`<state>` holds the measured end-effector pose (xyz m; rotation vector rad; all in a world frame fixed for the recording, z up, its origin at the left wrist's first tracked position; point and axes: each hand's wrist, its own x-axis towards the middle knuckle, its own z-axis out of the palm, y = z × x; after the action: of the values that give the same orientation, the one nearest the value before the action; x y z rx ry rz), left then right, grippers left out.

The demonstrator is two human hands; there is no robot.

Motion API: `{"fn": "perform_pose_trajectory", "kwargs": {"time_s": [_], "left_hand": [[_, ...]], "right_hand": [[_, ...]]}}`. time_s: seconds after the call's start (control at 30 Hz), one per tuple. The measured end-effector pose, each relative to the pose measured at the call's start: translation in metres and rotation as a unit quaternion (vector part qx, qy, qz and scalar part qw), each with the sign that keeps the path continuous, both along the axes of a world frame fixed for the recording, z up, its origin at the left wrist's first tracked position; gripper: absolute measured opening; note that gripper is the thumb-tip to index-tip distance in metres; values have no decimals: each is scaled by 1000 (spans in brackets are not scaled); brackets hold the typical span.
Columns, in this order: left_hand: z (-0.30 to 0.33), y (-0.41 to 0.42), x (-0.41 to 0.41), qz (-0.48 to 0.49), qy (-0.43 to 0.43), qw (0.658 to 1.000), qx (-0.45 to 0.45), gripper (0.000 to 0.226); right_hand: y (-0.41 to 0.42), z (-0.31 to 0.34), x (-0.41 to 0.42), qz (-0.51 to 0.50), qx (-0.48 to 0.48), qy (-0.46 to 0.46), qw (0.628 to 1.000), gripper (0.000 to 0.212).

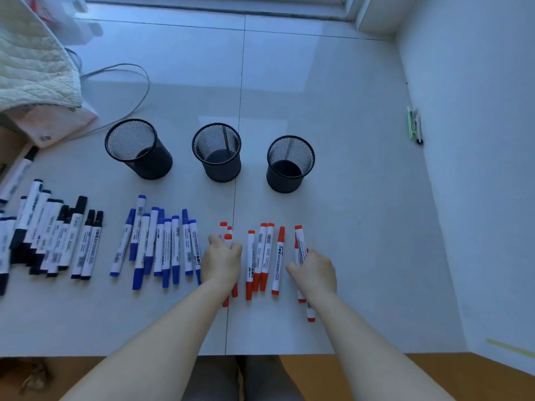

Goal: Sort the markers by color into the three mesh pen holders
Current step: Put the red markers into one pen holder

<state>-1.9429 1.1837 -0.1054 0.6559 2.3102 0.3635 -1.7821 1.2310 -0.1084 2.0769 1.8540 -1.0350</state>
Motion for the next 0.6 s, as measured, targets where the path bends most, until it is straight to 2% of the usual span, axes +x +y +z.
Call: {"fn": "perform_pose_trajectory", "kwargs": {"time_s": [0.03, 0.13, 0.23, 0.33, 0.43, 0.6], "left_hand": [[0, 2, -3, 10, -24, 1000, -8, 31], [5, 7, -9, 32, -97, 994, -41, 34], [10, 13, -12, -13, -91, 994, -59, 31], [24, 27, -14, 19, -89, 996, -20, 33], [43, 49, -12, 11, -92, 995, 48, 32], [78, 85, -9, -14, -90, 984, 155, 21]], "right_hand": [[2, 2, 1, -1, -7, 5, 1000, 13], [7, 11, 5, 7, -18, 15, 1000, 26], [20, 25, 8, 19, -3, 48, 999, 33], [48, 47, 6, -51, 35, 122, 991, 31], [82, 72, -4, -110, 65, 177, 976, 26], [140, 107, -34, -146, 153, 250, 945, 22]]}}
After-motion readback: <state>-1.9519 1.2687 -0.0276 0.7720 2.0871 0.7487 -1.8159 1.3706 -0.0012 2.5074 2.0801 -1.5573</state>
